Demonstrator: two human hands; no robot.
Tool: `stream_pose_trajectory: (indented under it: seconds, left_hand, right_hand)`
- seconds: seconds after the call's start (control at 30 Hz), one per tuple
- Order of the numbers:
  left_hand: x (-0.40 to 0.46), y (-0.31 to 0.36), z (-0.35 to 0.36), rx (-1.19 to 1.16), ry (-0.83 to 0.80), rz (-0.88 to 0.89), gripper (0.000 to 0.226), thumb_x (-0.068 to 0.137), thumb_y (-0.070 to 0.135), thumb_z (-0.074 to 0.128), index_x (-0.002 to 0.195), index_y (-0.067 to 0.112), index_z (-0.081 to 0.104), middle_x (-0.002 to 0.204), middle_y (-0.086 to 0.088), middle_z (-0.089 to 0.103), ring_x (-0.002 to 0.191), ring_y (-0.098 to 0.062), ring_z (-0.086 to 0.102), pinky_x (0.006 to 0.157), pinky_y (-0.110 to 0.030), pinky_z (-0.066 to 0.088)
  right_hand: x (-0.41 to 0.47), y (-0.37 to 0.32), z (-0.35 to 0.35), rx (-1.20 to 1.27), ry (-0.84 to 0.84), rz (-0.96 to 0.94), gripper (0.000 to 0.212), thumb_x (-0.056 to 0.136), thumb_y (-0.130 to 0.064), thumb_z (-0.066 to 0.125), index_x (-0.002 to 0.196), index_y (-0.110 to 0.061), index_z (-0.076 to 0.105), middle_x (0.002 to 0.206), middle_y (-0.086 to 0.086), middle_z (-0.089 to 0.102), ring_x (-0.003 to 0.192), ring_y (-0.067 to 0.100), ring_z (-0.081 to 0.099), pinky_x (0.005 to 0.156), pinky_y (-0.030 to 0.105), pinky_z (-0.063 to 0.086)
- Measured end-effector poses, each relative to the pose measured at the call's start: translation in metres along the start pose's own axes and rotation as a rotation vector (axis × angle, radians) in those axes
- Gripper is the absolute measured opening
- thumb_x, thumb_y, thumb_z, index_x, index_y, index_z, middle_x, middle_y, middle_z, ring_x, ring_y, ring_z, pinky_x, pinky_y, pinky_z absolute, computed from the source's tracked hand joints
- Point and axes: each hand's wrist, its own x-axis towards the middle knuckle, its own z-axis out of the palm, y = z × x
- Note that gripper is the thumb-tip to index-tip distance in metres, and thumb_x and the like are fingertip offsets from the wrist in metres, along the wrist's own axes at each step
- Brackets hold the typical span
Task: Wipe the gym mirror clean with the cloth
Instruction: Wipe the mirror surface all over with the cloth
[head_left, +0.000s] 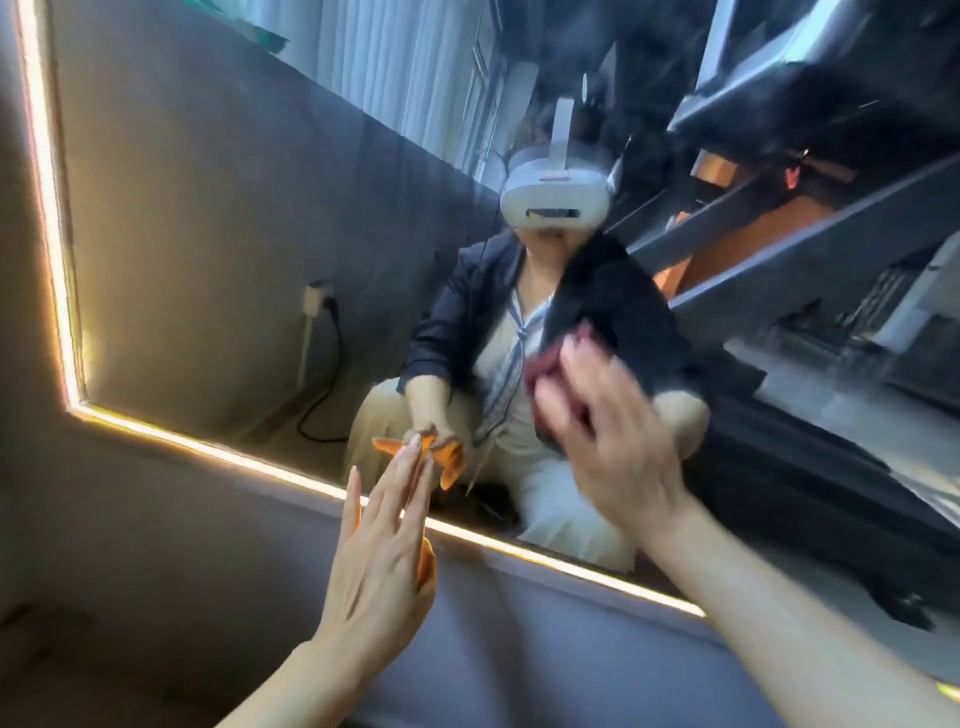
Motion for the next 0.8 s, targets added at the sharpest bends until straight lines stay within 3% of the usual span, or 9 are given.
stream_pose_trajectory:
  seconds: [0.07,0.13,0.2,0.33,0.43,0.47,0.57,0.63,0.8]
  left_hand:
    - [-0.001,-0.002,0.002,0.006,0.001,-0.001,0.104,0.065,-0.008,0.072,0.157,0.005,0.024,0.167,-0.006,0.012,0.151,-0.025,0.024,0.118,-0.062,0.018]
    - [-0.003,-0.003,0.007,0.018,0.006,-0.003,0.108,0.063,-0.01,0.071,0.157,0.006,0.021,0.167,-0.008,0.011,0.152,-0.025,0.02,0.12,-0.06,0.014]
    - [-0.005,-0.004,0.013,0.037,0.023,0.01,0.11,0.062,-0.01,0.07,0.158,0.006,0.019,0.167,-0.009,0.011,0.153,-0.025,0.017,0.121,-0.056,0.009]
    - [-0.013,-0.013,0.022,0.099,-0.001,0.105,0.088,0.075,0.003,0.045,0.158,0.008,0.018,0.167,-0.008,0.011,0.153,-0.025,0.016,0.117,-0.063,0.016]
    - [-0.016,-0.018,0.025,0.165,-0.017,0.129,0.095,0.071,0.0,0.052,0.158,0.006,0.015,0.167,-0.008,0.012,0.153,-0.026,0.016,0.115,-0.064,0.017]
    - [-0.016,-0.018,0.026,0.172,-0.011,0.132,0.1,0.068,-0.002,0.056,0.158,0.006,0.013,0.167,-0.008,0.012,0.153,-0.027,0.016,0.115,-0.063,0.016]
    - [-0.011,-0.012,0.024,0.15,0.034,0.126,0.105,0.064,-0.005,0.063,0.157,0.004,0.016,0.166,-0.009,0.014,0.151,-0.027,0.021,0.116,-0.063,0.011]
    - [-0.005,-0.005,0.02,0.084,0.072,0.124,0.098,0.065,-0.001,0.063,0.155,0.003,0.024,0.165,-0.01,0.018,0.15,-0.026,0.025,0.116,-0.063,0.01]
    - [0.041,0.004,-0.014,-0.031,0.172,0.216,0.076,0.079,0.014,0.05,0.152,0.005,0.032,0.163,-0.009,0.023,0.15,-0.025,0.024,0.122,-0.057,0.004]
  right_hand:
    - [0.055,0.003,0.01,-0.023,0.169,0.224,0.04,0.096,-0.002,0.063,0.133,-0.01,0.051,0.141,0.029,0.052,0.137,0.041,0.046,0.117,0.048,0.035]
    - [0.073,-0.017,0.026,-0.01,0.223,0.29,0.042,0.096,-0.004,0.064,0.134,-0.011,0.048,0.142,0.029,0.052,0.137,0.042,0.046,0.118,0.049,0.033]
    - [0.041,-0.053,0.038,0.044,0.146,0.16,0.037,0.1,-0.007,0.053,0.136,-0.013,0.048,0.146,0.026,0.049,0.14,0.038,0.043,0.121,0.046,0.029]
    - [-0.059,-0.092,0.027,0.126,-0.321,-0.275,0.055,0.084,-0.008,0.043,0.138,-0.016,0.049,0.155,0.019,0.034,0.147,0.032,0.028,0.126,0.041,0.011]
    - [-0.054,-0.054,0.013,0.08,-0.299,-0.363,0.049,0.091,-0.005,0.039,0.137,-0.016,0.053,0.154,0.017,0.039,0.144,0.03,0.035,0.126,0.041,0.015]
    - [-0.04,-0.035,0.008,0.029,-0.22,-0.293,0.046,0.093,-0.005,0.042,0.137,-0.015,0.051,0.153,0.019,0.04,0.143,0.031,0.038,0.125,0.042,0.019]
    - [-0.003,0.001,0.004,-0.053,0.011,0.161,0.046,0.092,-0.002,0.061,0.135,-0.011,0.048,0.144,0.028,0.047,0.138,0.04,0.042,0.121,0.048,0.028]
    - [-0.004,-0.012,0.009,-0.081,0.081,0.293,0.05,0.089,0.0,0.066,0.135,-0.009,0.049,0.142,0.03,0.048,0.138,0.043,0.042,0.119,0.05,0.03]
    - [-0.016,-0.026,0.006,0.006,-0.212,-0.202,0.047,0.096,-0.008,0.036,0.14,-0.018,0.047,0.152,0.02,0.038,0.144,0.033,0.035,0.123,0.042,0.024]
